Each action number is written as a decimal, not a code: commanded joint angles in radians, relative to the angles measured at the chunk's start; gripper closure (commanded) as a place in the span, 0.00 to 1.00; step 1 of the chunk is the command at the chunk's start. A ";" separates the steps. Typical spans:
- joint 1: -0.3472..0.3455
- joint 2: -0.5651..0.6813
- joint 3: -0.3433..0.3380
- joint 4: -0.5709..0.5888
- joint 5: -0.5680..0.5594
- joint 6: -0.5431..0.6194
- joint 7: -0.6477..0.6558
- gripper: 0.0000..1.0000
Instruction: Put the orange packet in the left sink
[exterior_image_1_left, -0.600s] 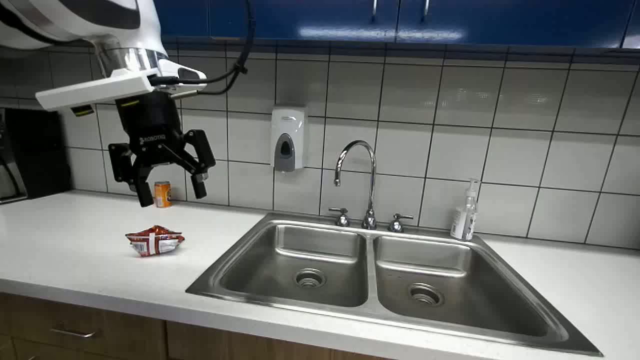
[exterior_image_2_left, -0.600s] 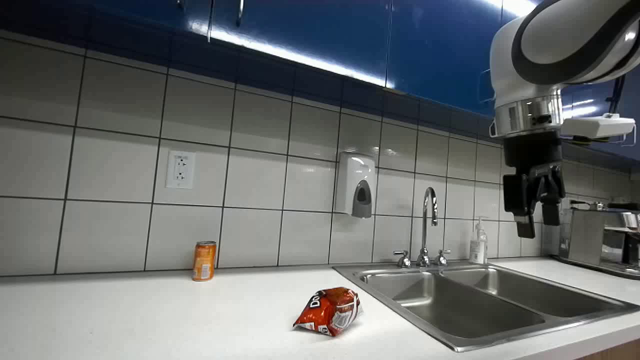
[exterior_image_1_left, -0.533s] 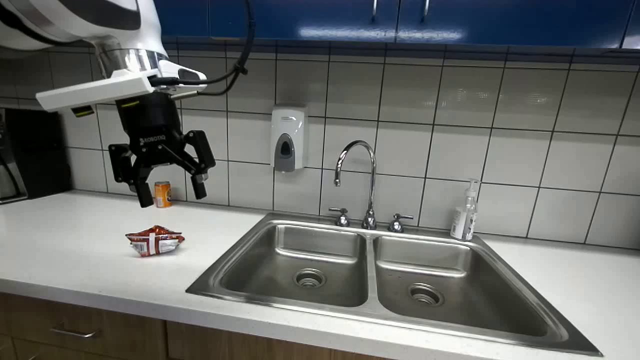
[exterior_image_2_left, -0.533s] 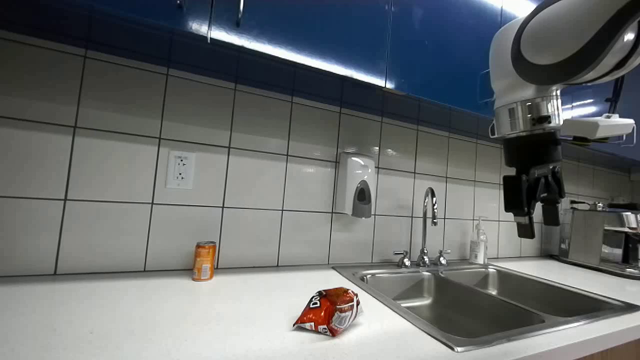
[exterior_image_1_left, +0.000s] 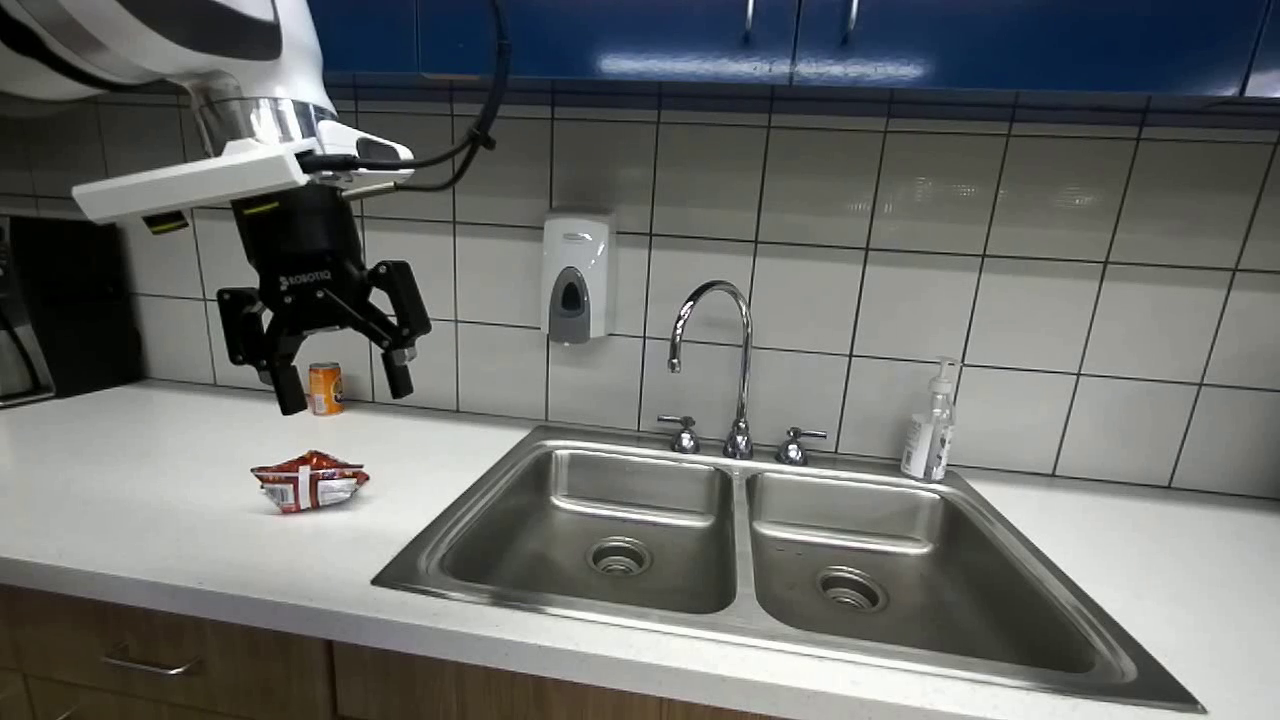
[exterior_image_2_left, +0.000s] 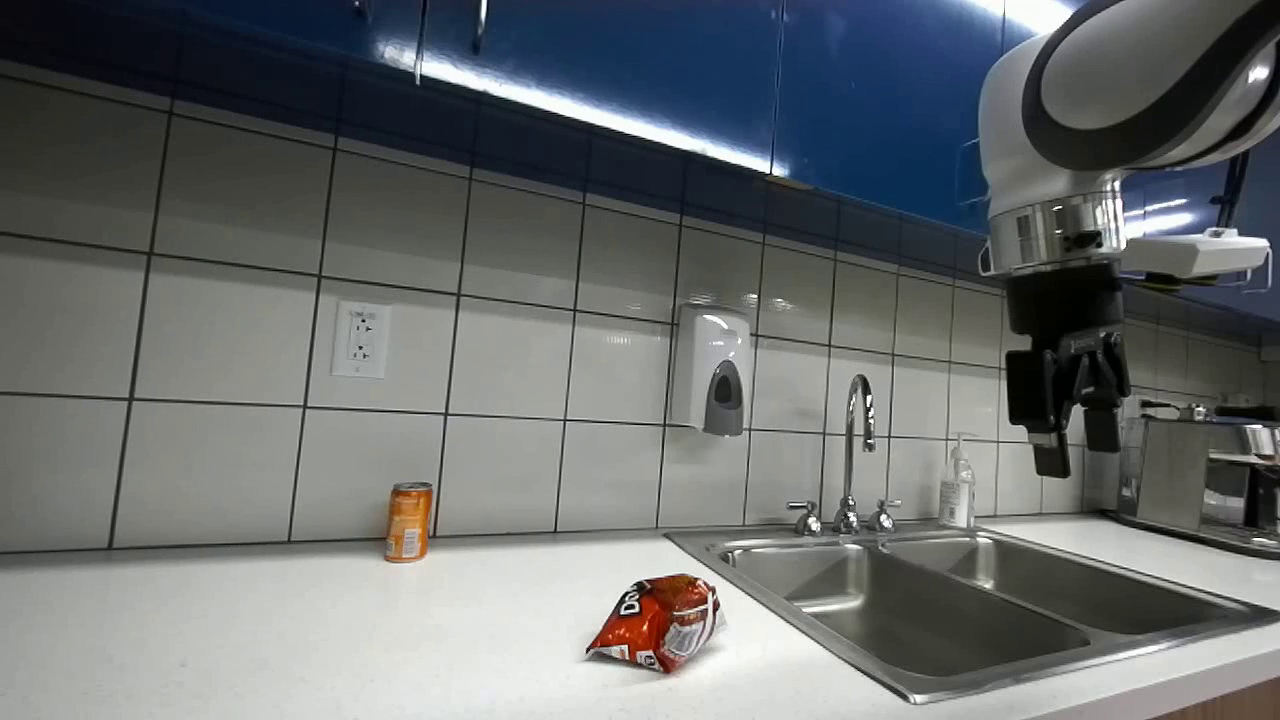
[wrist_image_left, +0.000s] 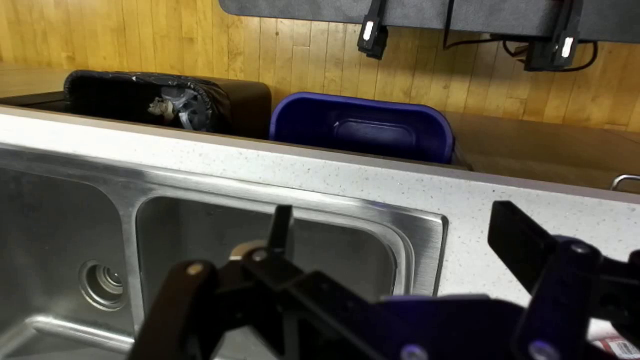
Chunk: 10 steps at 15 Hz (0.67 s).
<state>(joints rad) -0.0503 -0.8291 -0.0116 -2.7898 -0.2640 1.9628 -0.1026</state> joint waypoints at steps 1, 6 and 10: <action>0.006 0.000 -0.005 0.002 -0.003 -0.004 0.004 0.00; 0.076 0.079 0.011 0.017 0.023 0.007 -0.028 0.00; 0.141 0.175 0.032 0.052 0.023 0.026 -0.030 0.00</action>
<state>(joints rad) 0.0660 -0.7373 -0.0044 -2.7798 -0.2548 1.9717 -0.1056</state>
